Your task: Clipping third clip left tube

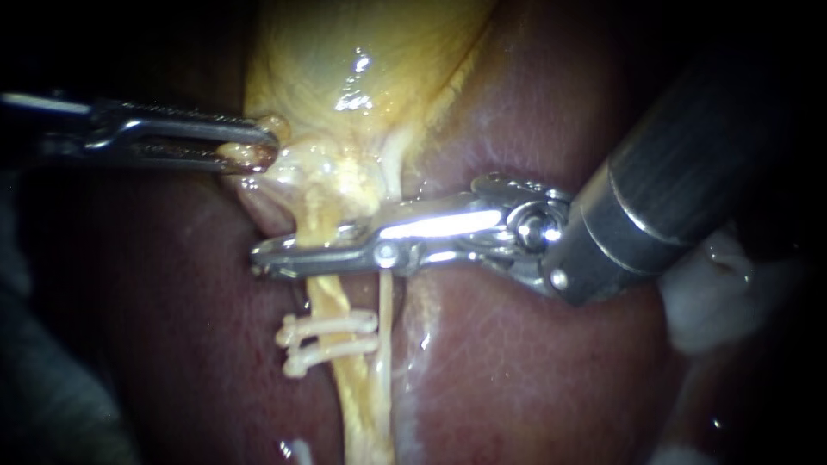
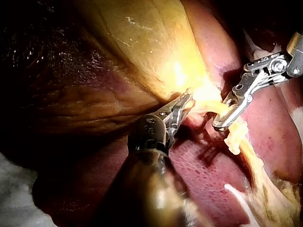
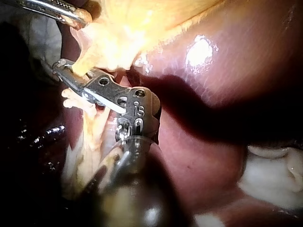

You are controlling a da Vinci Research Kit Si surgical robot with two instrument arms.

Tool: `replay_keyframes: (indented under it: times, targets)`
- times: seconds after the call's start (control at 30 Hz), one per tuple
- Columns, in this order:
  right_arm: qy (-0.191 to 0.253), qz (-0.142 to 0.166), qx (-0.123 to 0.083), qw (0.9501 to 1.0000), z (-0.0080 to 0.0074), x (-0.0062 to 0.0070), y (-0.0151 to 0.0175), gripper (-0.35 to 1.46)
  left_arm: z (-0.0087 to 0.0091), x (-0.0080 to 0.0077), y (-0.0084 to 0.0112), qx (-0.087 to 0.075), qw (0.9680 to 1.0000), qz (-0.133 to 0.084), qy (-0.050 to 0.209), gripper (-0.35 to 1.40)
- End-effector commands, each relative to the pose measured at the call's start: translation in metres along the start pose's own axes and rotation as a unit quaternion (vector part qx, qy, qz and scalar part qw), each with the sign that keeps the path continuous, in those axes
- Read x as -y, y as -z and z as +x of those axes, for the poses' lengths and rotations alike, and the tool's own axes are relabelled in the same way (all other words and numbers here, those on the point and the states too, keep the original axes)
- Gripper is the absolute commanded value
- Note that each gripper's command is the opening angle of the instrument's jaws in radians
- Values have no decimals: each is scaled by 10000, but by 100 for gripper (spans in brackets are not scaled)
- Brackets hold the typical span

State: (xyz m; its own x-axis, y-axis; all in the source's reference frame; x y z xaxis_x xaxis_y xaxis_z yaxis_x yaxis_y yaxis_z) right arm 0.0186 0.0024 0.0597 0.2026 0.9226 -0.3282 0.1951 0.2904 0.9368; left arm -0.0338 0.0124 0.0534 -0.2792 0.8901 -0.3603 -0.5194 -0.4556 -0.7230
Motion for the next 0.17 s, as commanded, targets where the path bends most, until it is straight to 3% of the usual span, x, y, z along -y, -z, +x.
replay_keyframes:
  times: [0.03,0.17]
  targets:
    - [-24,3,5,10000,-1,0,0,-35,0,0,0,1,10000,2,3,-35]
    - [-14,-3,8,10000,-4,-1,-3,-35,0,0,0,1,10000,3,4,-35]
